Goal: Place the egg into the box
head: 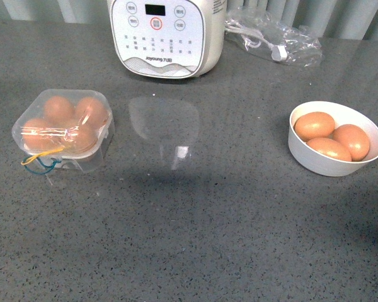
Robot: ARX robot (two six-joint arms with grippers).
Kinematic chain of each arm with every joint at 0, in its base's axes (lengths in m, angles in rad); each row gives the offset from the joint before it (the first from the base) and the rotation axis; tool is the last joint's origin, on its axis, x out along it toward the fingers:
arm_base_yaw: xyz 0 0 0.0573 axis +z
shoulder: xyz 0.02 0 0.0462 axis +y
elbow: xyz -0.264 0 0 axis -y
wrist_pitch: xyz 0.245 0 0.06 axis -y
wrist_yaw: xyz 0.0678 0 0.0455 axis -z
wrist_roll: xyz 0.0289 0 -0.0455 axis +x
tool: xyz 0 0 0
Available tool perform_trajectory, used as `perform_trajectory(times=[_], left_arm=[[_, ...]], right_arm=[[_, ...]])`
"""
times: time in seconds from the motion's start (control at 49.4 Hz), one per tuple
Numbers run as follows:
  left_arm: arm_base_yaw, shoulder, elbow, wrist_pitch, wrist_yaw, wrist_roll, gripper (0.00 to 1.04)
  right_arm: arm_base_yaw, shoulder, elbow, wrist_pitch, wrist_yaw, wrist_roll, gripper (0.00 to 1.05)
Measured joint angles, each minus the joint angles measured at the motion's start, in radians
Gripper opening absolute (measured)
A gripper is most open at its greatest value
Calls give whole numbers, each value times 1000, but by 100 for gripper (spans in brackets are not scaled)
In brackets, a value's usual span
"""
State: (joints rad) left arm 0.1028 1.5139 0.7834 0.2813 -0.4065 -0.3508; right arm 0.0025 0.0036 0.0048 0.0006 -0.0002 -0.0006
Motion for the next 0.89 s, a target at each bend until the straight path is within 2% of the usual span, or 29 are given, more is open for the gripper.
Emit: perform_trajectory(times=[0.101,0.142,0.243,0.304,0.344,0.729,0.891], left_arm=[[45,-49,-59,17,-31,2,98],[64,-56,-92,71,8,18,96],[100,-73,-237,437,375,170,81],[92,-96,-307,574,508,234,72],[72,-131,-359,648,562,272,63],[4,-357,-574,655,504,335,4],[-20,-454,-630,618,486,342,4]], right_arm=[[0,0,0,0,-2,0,97],[0,0,0,0,-1,0,97],[0,0,0,0,-1,0,97],[0,0,0,0,1,0,97],[-1,0,0,0,-2,0,97],[-1,0,0,0,-2,0,97],[-1,0,0,0,-1,0,97]])
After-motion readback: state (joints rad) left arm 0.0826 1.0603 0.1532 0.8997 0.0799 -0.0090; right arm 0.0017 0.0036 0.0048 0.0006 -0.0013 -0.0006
